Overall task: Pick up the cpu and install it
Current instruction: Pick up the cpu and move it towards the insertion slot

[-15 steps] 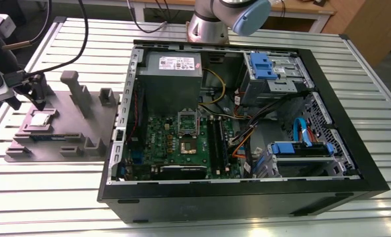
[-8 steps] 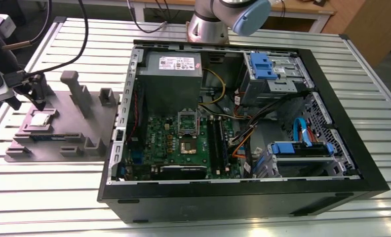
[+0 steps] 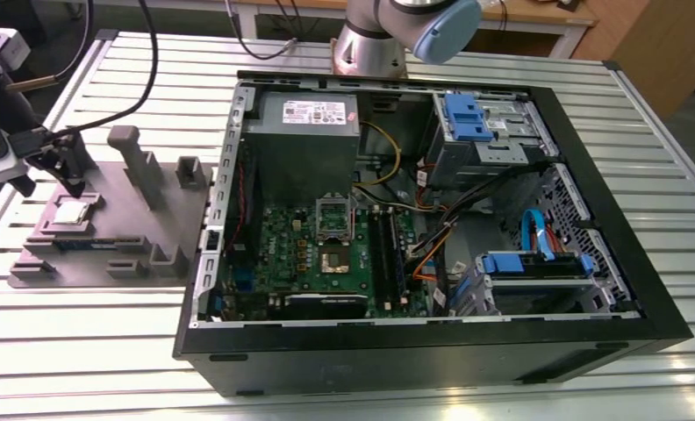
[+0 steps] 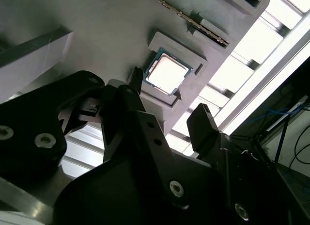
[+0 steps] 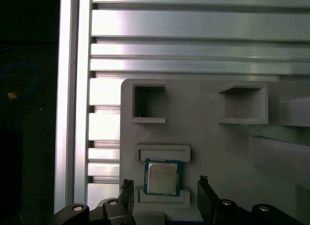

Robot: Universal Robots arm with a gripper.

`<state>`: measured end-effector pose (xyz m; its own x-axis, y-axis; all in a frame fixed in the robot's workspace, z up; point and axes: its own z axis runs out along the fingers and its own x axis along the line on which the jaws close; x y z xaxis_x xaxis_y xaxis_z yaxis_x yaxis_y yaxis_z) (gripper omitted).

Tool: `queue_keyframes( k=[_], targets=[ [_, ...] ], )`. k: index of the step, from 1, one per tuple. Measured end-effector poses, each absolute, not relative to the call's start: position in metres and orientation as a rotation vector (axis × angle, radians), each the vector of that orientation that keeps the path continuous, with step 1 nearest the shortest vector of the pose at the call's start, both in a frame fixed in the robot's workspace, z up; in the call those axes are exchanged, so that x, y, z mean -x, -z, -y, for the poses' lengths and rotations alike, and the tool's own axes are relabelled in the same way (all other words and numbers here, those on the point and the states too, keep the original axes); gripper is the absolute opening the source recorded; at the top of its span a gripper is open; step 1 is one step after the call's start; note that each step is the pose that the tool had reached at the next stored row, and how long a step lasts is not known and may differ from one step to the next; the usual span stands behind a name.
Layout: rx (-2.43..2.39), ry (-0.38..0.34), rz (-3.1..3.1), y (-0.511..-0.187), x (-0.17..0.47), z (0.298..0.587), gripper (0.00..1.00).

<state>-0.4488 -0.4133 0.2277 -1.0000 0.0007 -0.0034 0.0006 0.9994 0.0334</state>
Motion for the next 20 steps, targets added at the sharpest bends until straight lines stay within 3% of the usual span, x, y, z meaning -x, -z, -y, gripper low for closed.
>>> queue_keyframes(
  k=[14, 20],
  targets=[
    [-0.014, -0.051, -3.138, -0.211, 0.449, 0.414, 0.64],
    [-0.014, -0.05, -3.137, -0.208, 0.448, 0.414, 0.71]
  ],
)
